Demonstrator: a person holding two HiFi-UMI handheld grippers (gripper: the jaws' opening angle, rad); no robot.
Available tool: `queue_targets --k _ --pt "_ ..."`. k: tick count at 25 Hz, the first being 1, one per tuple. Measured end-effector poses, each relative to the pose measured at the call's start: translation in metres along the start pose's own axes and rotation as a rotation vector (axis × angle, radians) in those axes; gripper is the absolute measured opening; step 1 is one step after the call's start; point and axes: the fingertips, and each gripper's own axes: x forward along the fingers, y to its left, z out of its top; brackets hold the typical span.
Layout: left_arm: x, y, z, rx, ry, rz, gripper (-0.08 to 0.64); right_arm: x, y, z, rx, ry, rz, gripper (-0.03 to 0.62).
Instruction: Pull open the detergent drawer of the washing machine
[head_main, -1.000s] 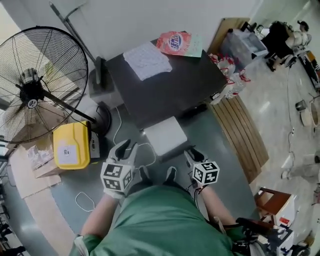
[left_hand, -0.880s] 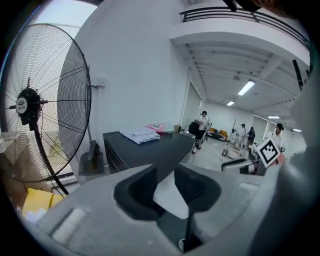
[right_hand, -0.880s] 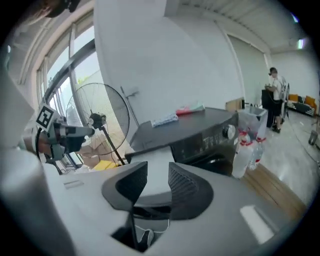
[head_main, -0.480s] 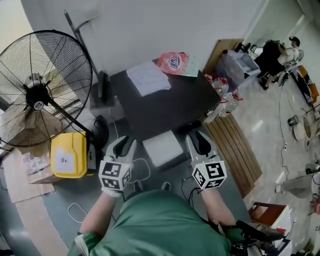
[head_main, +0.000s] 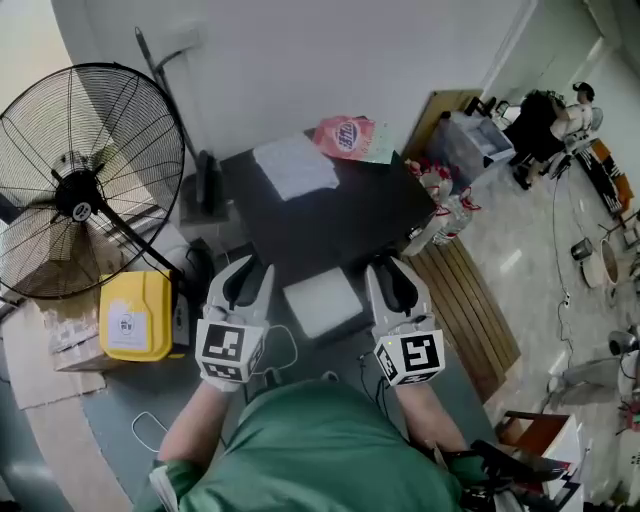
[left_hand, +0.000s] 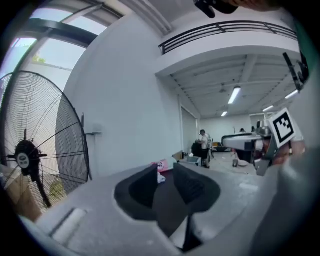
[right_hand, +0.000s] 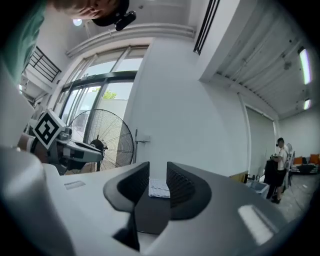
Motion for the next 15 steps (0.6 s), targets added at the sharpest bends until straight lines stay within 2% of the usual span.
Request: queue_targets --k 3,15 --pt "0.002 0.0 -0.001 -0.004 0.006 -0.007 0.095 0.0 0.0 0.0 -0.02 0.001 -0.007 0.108" --pt "0.005 -0.003 -0.016 -0.018 0.044 -0.036 0.091 -0.004 0.007 -0.023 0.024 0.07 -0.008 0.092"
